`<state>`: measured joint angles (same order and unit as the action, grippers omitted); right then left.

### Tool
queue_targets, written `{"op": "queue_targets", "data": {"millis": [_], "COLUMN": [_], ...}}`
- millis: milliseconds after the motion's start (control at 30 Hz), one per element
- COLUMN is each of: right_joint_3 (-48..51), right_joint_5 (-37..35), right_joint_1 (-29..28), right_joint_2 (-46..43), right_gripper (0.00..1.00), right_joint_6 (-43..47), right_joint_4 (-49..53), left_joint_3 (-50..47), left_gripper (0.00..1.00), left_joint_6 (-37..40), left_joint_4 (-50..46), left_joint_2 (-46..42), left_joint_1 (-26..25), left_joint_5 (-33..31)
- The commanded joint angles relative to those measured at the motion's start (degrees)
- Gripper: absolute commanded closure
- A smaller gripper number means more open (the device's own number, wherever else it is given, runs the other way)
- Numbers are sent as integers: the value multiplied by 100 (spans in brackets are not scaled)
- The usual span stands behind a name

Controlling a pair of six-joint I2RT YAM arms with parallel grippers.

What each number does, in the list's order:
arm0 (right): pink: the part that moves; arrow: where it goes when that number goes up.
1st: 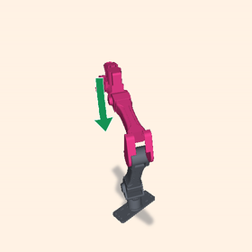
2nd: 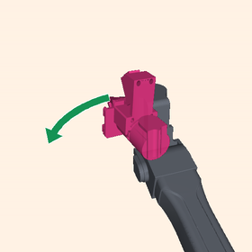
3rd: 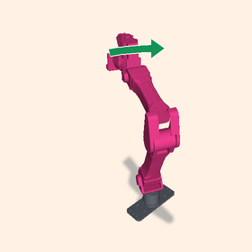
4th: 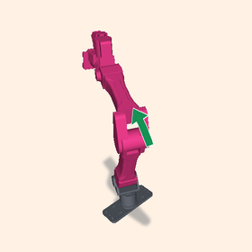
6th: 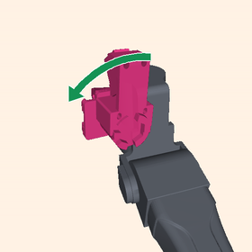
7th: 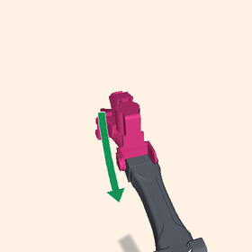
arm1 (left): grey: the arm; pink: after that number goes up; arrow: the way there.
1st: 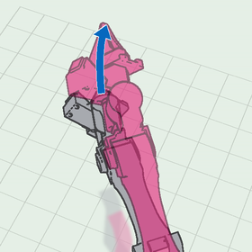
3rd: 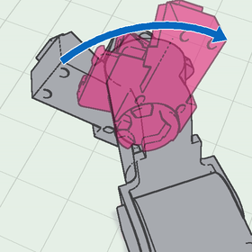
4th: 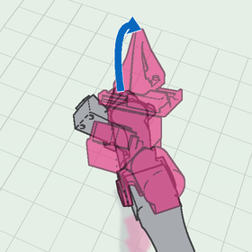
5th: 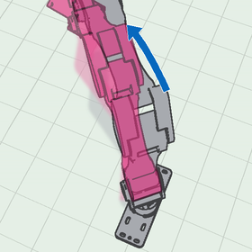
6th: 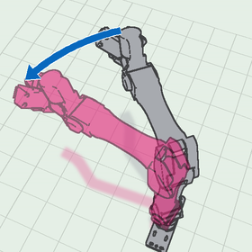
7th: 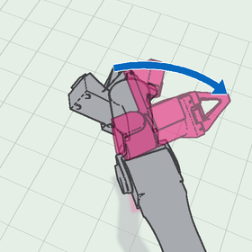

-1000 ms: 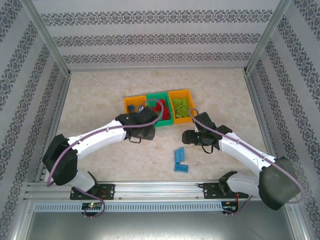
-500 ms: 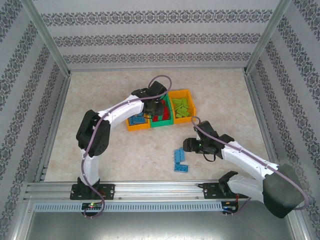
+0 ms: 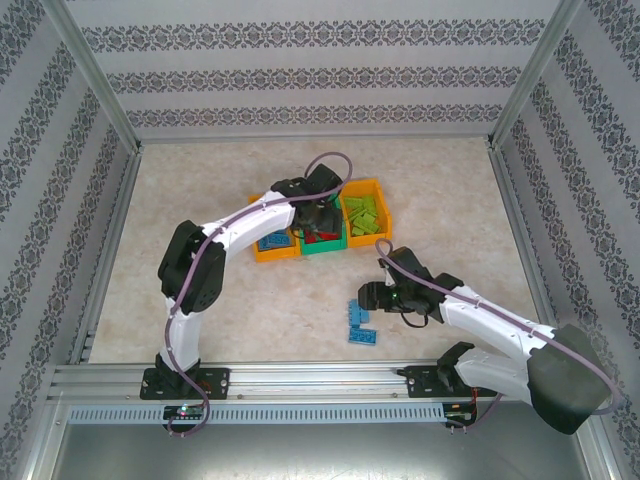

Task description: Sort the legos into containers by color

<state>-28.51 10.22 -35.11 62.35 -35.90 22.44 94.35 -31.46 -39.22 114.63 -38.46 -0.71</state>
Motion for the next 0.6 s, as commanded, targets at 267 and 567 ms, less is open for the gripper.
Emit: {"op": "queue_targets", "data": {"millis": [267,567], "right_joint_3": [159,297], "right_joint_5": [-194,-443], "right_joint_1": [-117,165], "right_joint_2": [420,67], "right_gripper": [38,50], "right_joint_6": [-85,-137], "right_joint_4": [-37,361], "left_joint_3": [-1401,-1638], "left_gripper": [22,22], "left_joint_6": [-396,-438], "left_joint_4": [420,457], "left_joint_2": [-1107,-1268], "left_joint_1": [-202,-232], "left_joint_5": [46,35]}}
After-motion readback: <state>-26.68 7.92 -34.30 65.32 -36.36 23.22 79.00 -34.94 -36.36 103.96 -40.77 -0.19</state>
